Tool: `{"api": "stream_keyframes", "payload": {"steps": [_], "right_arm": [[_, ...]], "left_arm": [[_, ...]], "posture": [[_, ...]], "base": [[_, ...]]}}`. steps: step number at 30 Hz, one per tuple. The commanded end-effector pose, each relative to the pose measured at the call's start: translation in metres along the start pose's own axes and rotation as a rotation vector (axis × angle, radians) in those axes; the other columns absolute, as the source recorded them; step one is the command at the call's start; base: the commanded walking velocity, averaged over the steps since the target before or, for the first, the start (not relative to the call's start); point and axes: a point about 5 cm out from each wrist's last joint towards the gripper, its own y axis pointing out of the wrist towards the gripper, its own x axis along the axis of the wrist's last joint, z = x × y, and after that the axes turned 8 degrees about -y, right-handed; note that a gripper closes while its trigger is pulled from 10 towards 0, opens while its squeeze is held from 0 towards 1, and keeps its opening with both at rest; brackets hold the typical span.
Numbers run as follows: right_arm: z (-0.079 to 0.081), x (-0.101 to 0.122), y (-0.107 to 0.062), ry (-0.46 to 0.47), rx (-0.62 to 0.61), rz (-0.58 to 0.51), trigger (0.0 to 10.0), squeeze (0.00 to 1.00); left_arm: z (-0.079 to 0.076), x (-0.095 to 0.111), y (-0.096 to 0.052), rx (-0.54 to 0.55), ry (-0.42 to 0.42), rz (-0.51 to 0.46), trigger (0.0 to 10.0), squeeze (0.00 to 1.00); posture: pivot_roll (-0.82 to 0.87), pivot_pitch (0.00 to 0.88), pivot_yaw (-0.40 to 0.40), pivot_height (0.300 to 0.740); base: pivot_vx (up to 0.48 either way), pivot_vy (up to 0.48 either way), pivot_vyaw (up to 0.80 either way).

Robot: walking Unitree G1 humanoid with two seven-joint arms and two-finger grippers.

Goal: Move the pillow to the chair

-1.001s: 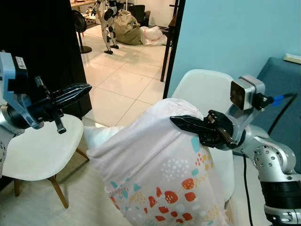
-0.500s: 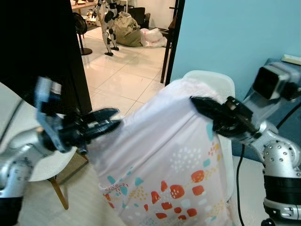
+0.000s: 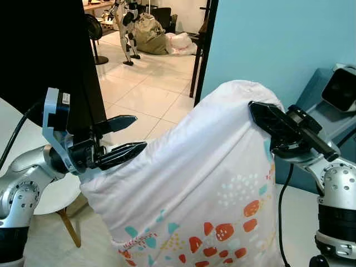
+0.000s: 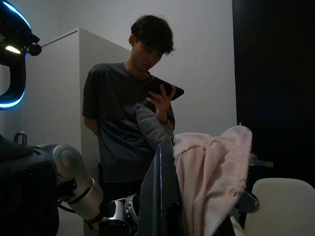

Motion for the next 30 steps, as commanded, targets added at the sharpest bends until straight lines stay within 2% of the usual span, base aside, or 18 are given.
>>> {"api": "stream_keyframes", "payload": {"steps": [1, 6, 8, 11, 14, 19, 23, 25, 26, 27, 30], "right_arm": [[0.005, 0.010, 0.006, -0.044, 0.046, -0.026, 0.0, 0.00], [0.005, 0.007, 0.008, -0.035, 0.045, -0.022, 0.0, 0.00], [0.005, 0.007, 0.008, -0.035, 0.045, -0.022, 0.0, 0.00], [0.004, 0.004, 0.009, -0.026, 0.043, -0.012, 0.0, 0.00], [0.004, 0.003, 0.009, -0.022, 0.043, -0.010, 0.0, 0.00], [0.005, 0.003, 0.010, -0.021, 0.046, -0.011, 0.0, 0.00], [0.005, 0.003, 0.010, -0.021, 0.044, -0.012, 0.0, 0.00], [0.005, 0.003, 0.010, -0.022, 0.040, -0.010, 0.0, 0.00], [0.005, 0.003, 0.010, -0.022, 0.040, -0.010, 0.0, 0.00], [0.005, 0.003, 0.010, -0.023, 0.038, -0.009, 0.0, 0.00], [0.004, 0.003, 0.010, -0.024, 0.034, -0.005, 0.0, 0.00]], "left_arm": [[-0.007, -0.003, 0.005, -0.066, -0.044, -0.020, 10.0, 1.00], [-0.017, -0.007, 0.013, -0.148, -0.124, -0.081, 10.0, 1.00], [-0.017, -0.007, 0.013, -0.148, -0.124, -0.081, 10.0, 1.00], [-0.022, -0.006, 0.020, -0.196, -0.167, -0.139, 10.0, 1.00], [-0.023, -0.009, 0.023, -0.209, -0.180, -0.139, 10.0, 1.00], [-0.024, -0.038, 0.030, -0.163, -0.179, 0.009, 10.0, 1.00], [-0.025, -0.049, 0.033, -0.143, -0.186, 0.055, 10.0, 1.00], [-0.025, -0.053, 0.036, -0.124, -0.180, 0.080, 10.0, 0.36], [-0.025, -0.053, 0.036, -0.124, -0.180, 0.080, 10.0, 0.36], [-0.026, -0.054, 0.037, -0.125, -0.179, 0.081, 10.0, 0.20], [-0.027, -0.052, 0.038, -0.131, -0.178, 0.077, 10.0, 0.18]], "posture": [[0.03, 0.000, -0.033, 0.740], [0.03, 0.000, -0.035, 0.740], [0.03, 0.000, -0.035, 0.740], [0.04, 0.000, -0.038, 0.740], [0.04, 0.000, -0.038, 0.740], [0.03, 0.000, -0.036, 0.740], [0.03, 0.000, -0.034, 0.740], [0.03, 0.000, -0.034, 0.740], [0.03, 0.000, -0.034, 0.740], [0.03, 0.000, -0.033, 0.740], [0.03, 0.000, -0.034, 0.740]], "base": [[0.000, 0.000, 0.00], [0.000, 0.000, 0.00], [0.000, 0.000, 0.00], [0.000, 0.000, 0.00], [0.000, 0.000, 0.00], [0.000, 0.000, 0.00], [0.000, 0.000, 0.00], [0.000, 0.000, 0.00], [0.000, 0.000, 0.00], [0.000, 0.000, 0.00], [0.000, 0.000, 0.00]]}}
